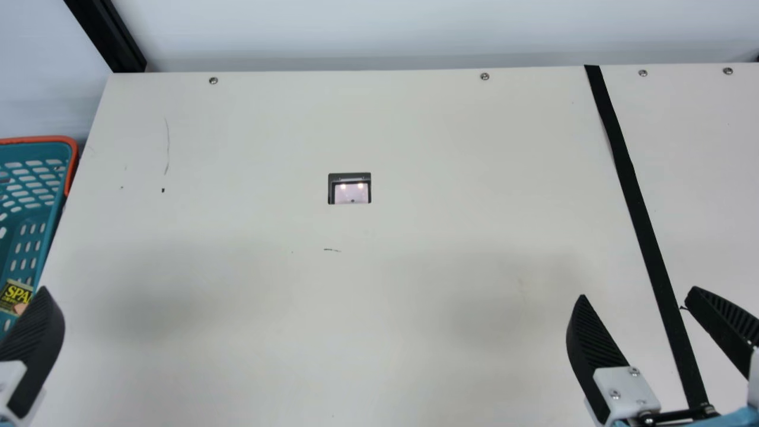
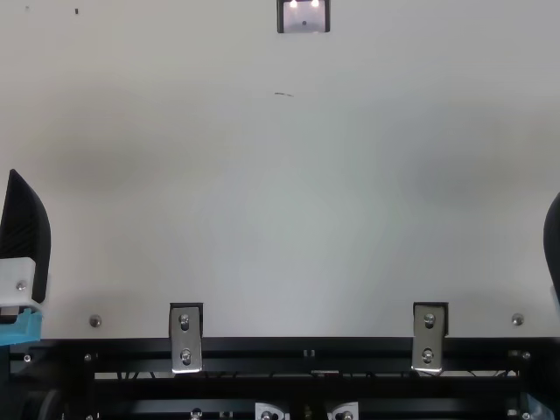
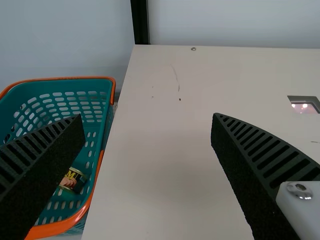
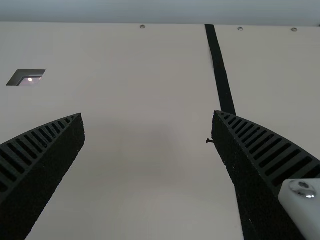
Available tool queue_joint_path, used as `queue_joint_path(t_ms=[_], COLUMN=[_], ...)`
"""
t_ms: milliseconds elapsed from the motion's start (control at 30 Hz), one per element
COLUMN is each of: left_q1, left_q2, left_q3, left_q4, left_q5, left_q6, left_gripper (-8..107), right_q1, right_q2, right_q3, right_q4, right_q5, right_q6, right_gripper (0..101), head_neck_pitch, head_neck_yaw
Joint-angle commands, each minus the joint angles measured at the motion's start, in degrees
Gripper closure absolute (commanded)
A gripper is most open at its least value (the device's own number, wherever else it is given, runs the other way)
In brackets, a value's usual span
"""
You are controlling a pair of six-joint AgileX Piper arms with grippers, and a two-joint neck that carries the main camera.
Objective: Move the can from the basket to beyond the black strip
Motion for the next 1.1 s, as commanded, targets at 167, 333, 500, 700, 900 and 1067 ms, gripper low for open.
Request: queue_joint_path(t_ms=[167,333,500,700,900,1067], left_q1=[0.0,0.0,0.0,0.0,0.0,0.0], left_q2=[0.0,0.0,0.0,0.0,0.0,0.0], left_q3=[0.0,0.0,0.0,0.0,0.0,0.0], left_q4=[0.0,0.0,0.0,0.0,0.0,0.0], left_q5=[0.0,0.0,0.0,0.0,0.0,0.0], left_q6=[0.0,0.0,0.0,0.0,0.0,0.0], left_gripper=[9,9,9,9,9,9], right_q1=[0.0,0.0,0.0,0.0,0.0,0.0], right_q2=[0.0,0.0,0.0,0.0,0.0,0.0], right_q3=[0.0,0.0,0.0,0.0,0.0,0.0], right_q4=[0.0,0.0,0.0,0.0,0.0,0.0], right_q5=[0.0,0.0,0.0,0.0,0.0,0.0], right_q6=[0.0,0.0,0.0,0.0,0.0,0.0], right_gripper=[0,0,0,0,0,0], head_neck_pitch=[-0.4,-0.4,-0.4,-0.4,-0.4,-0.4], head_neck_yaw=[0.7,0.7,0.7,0.7,0.7,0.7])
